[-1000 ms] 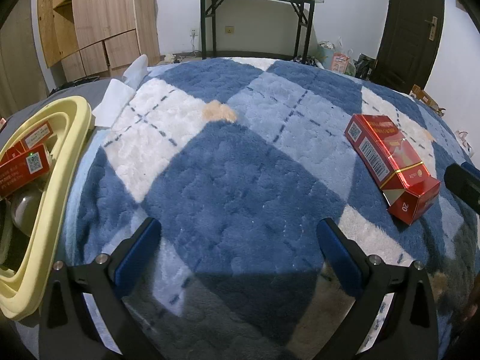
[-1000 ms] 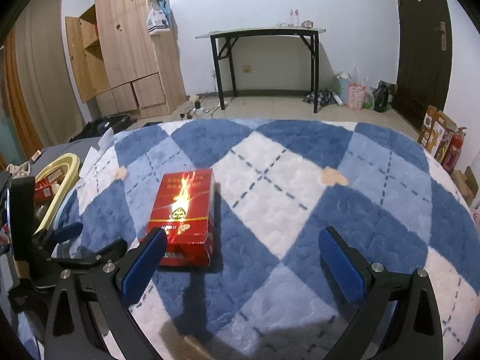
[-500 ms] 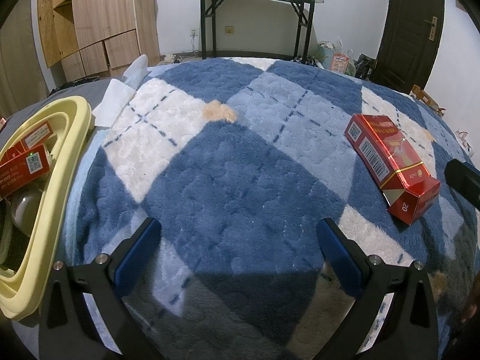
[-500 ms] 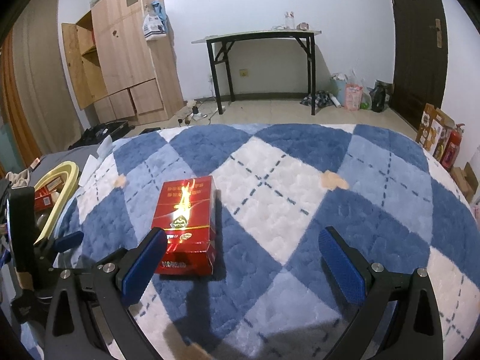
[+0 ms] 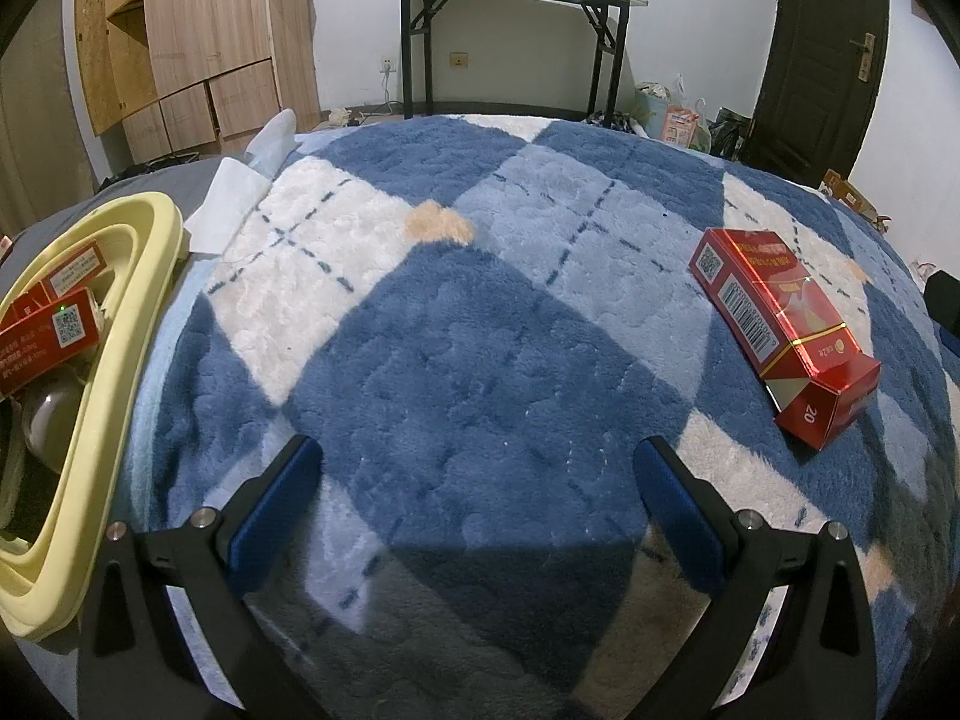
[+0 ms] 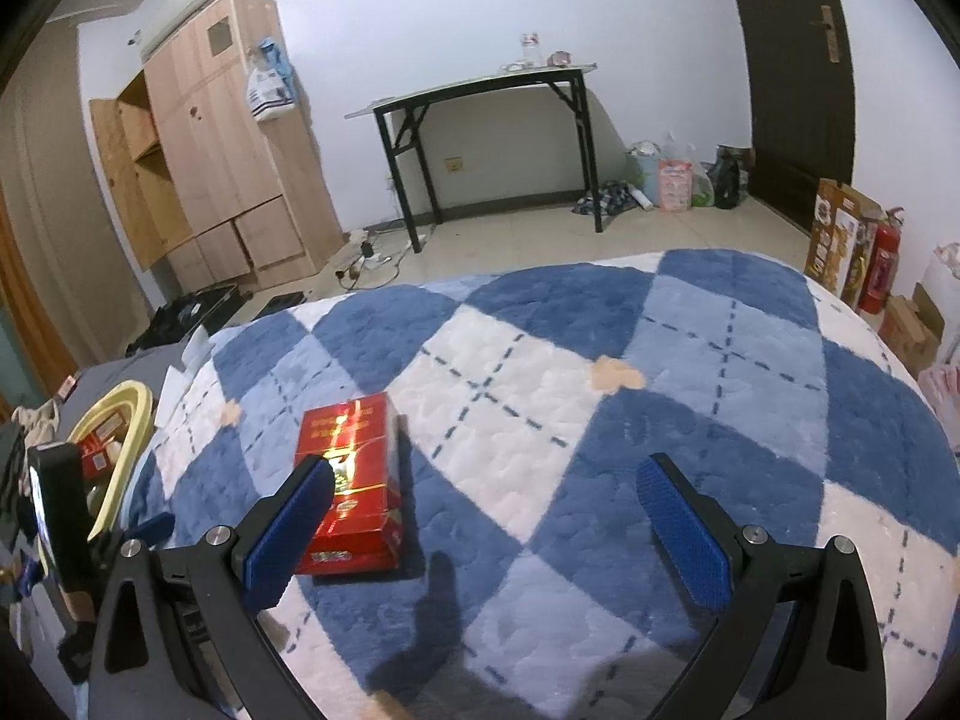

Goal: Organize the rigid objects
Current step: 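Lower the open right tool toward the upright red box on the rug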

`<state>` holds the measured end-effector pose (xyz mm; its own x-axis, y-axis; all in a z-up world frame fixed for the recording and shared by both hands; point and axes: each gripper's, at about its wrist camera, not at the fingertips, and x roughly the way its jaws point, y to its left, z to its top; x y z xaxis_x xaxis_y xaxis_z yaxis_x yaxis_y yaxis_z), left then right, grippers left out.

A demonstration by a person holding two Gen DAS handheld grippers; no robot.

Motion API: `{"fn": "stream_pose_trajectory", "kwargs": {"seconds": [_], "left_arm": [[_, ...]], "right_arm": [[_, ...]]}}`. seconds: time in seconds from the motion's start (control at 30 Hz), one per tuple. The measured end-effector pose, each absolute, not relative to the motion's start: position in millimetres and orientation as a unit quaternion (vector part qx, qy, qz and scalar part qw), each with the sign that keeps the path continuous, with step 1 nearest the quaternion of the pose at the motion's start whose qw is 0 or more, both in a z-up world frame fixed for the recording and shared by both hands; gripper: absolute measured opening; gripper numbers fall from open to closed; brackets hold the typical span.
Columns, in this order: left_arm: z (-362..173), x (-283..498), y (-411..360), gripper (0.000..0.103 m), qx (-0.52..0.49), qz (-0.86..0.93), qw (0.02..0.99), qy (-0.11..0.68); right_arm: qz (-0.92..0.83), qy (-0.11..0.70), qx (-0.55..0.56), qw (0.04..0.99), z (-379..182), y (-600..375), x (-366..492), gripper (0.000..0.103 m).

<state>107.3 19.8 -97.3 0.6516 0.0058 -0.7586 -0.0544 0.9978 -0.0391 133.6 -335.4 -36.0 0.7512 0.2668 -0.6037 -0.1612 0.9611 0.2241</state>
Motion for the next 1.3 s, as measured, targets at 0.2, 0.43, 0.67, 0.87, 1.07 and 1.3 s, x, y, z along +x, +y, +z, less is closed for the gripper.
{"fn": "stream_pose_trajectory", "kwargs": {"seconds": [0.2,0.43,0.67,0.87,1.07,1.3], "left_arm": [[-97,107,20,0.103,-0.029,0.017,0.908,0.417],[-97,107,21,0.103,-0.029,0.016,0.908,0.417],[-98,108,19,0.103,-0.028,0.017,0.908,0.417],[-97,107,20,0.103,-0.028,0.016,0.908,0.417],[-97,107,19,0.103,-0.029,0.016,0.908,0.417],[-96,106,20,0.103,-0.029,0.016,0.908,0.417]], "right_arm": [[0.112,0.331,0.079,0.934,-33,-343,133,0.103],[0.11,0.337,0.075,0.932,-36,-347,138,0.103],[0.119,0.34,0.053,0.931,-40,-339,137,0.103],[0.138,0.339,0.035,0.93,-41,-323,137,0.103],[0.15,0.347,0.026,0.926,-48,-313,137,0.103],[0.132,0.352,0.04,0.926,-54,-318,143,0.103]]}}
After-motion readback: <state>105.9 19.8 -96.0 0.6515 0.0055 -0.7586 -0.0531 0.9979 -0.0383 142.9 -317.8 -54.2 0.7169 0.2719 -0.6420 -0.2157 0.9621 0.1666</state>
